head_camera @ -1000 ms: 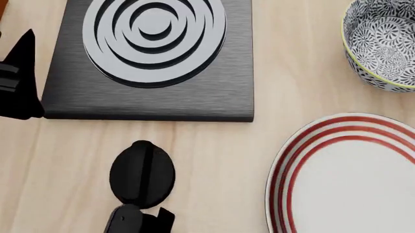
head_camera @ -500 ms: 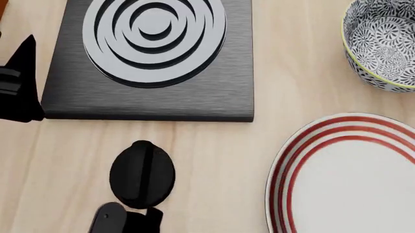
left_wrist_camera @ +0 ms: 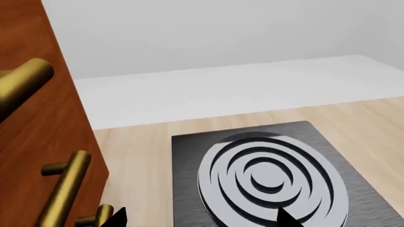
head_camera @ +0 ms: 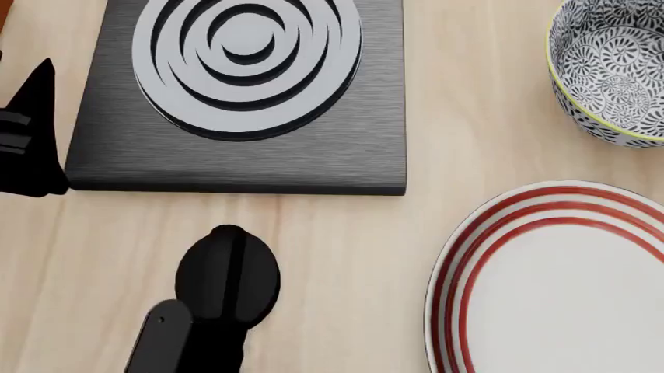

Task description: Pick up the cream cheese and put it in the bowl.

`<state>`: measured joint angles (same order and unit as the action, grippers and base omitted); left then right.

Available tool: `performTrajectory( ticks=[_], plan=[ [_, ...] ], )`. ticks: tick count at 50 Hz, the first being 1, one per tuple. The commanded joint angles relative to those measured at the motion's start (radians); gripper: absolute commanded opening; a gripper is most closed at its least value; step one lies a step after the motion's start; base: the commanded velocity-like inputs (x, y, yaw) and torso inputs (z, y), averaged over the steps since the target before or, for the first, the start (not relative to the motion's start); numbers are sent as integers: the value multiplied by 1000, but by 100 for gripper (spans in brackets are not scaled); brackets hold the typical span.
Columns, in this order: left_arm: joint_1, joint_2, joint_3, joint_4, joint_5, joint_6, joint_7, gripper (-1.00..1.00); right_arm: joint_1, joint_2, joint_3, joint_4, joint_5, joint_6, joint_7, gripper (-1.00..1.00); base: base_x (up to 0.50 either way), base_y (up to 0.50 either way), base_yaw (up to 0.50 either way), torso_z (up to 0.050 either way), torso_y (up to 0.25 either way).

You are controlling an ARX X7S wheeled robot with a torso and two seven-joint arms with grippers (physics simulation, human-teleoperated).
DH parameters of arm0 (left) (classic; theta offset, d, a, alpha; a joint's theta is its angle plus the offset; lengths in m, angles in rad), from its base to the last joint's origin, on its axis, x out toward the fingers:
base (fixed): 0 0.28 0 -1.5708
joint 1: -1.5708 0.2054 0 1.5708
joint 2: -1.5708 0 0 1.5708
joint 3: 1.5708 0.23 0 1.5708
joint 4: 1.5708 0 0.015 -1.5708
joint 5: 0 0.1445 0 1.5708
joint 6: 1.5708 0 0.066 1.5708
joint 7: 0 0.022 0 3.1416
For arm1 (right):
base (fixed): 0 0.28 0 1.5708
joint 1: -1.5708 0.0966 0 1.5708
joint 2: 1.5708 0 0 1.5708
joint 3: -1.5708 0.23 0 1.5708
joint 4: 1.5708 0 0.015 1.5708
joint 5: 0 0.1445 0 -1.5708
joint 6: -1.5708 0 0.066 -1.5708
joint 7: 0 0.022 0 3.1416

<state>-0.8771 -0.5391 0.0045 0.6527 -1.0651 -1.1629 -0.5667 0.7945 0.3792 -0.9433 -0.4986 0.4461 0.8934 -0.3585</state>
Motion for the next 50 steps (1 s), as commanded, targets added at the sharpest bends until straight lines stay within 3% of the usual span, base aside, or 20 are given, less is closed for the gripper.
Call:
performTrajectory(
  ticks=[1,31,32,42,50],
  plan=[
    [8,-6,4,-13,10,19,12,100,10,-32,-24,67,-7,-34,-26,100,0,0,0,0,0],
    [29,-21,4,-14,11,46,17,100,-14,-47,-115,138,-65,-75,-19,100,0,0,0,0,0],
    [29,-22,4,-14,10,46,16,100,-15,-45,-114,138,-65,-77,-19,-100,0,0,0,0,0],
    [28,-25,1,-12,0,45,9,100,-15,-34,-70,154,-57,-89,1,-100,0,0,0,0,0],
    [15,-30,-12,-7,-25,32,-9,100,-17,1,70,73,9,-57,59,-100,0,0,0,0,0]
  ],
)
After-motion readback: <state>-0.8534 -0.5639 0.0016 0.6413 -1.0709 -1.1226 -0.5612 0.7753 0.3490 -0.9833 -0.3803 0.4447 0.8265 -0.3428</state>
